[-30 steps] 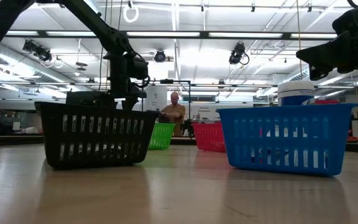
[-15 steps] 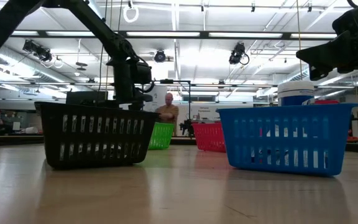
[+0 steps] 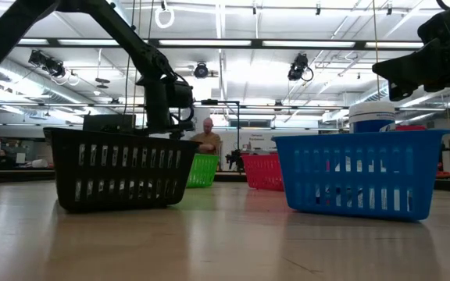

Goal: Pick & Place First Aid Supplies
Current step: Put the green bandage pack into the green bin

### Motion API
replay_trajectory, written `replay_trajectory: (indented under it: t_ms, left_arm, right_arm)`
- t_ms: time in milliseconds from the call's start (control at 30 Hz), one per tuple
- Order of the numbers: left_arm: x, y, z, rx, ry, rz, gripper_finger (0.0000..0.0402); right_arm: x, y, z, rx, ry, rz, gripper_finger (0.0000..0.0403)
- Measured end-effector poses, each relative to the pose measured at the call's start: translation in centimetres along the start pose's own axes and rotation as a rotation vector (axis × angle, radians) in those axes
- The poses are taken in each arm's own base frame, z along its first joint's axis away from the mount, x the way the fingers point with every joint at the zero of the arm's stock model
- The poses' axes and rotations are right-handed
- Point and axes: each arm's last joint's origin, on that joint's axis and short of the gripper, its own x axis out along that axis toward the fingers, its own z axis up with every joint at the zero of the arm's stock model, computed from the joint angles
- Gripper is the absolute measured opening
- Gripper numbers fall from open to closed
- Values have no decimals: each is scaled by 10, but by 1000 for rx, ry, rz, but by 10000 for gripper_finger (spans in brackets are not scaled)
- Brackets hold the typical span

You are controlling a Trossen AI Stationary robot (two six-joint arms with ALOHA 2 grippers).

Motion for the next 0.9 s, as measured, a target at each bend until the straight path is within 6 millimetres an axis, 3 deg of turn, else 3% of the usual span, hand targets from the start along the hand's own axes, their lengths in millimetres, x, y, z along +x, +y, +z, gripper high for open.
replay_trajectory:
  t_ms: [400,733,900]
  left_arm:
    - [29,-8,-6,-65,67,17,248]
    - [31,-9,1,-155,13,-3,248]
    - [41,-8,0,-178,34,18,248]
  right_arm:
    - [0,0,0,0,0,0,13]
    - [0,0,0,0,0,0,13]
    - [0,0,0,0,0,0,13]
